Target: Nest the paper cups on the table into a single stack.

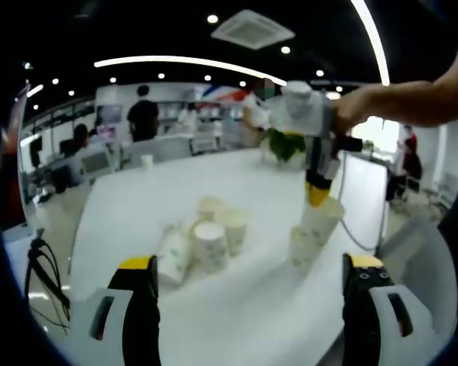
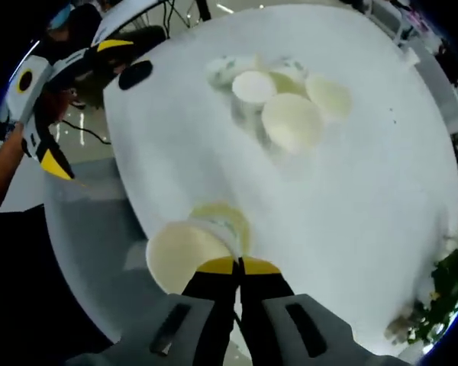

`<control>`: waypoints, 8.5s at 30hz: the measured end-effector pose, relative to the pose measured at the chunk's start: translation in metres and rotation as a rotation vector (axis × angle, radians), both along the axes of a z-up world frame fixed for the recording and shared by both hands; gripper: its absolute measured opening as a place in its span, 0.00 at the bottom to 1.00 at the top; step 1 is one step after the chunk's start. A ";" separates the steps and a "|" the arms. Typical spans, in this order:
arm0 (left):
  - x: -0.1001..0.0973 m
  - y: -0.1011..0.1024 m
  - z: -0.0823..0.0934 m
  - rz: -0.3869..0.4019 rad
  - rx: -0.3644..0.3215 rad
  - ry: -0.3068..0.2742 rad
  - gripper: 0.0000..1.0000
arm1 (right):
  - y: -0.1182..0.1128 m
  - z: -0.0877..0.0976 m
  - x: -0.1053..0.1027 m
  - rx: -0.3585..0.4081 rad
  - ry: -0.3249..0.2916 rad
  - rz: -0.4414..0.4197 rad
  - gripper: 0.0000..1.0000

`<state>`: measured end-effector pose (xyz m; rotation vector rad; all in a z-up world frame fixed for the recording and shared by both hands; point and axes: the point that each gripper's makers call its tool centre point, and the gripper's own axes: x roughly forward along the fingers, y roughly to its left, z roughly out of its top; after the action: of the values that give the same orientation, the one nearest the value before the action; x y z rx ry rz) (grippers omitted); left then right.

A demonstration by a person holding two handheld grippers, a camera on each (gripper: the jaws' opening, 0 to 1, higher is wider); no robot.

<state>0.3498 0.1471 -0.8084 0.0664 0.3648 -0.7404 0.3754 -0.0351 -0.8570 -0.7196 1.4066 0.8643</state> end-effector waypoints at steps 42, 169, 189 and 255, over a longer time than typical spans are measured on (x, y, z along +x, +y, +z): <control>-0.002 0.004 0.001 0.005 -0.010 0.008 0.98 | 0.025 -0.020 -0.007 0.111 -0.013 0.018 0.13; 0.027 -0.006 -0.005 -0.037 0.010 -0.101 0.98 | -0.043 0.023 0.076 0.981 -0.725 -0.065 0.99; 0.038 -0.003 -0.023 -0.037 0.018 -0.062 0.98 | 0.012 0.000 0.092 0.993 -0.645 -0.001 0.93; 0.049 0.008 -0.013 0.006 0.041 -0.020 0.98 | 0.085 -0.027 0.107 0.987 -0.539 0.015 0.39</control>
<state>0.3991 0.1547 -0.8218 0.1110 0.3612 -0.7261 0.4827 0.0501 -0.8843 -0.1586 0.3844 1.1240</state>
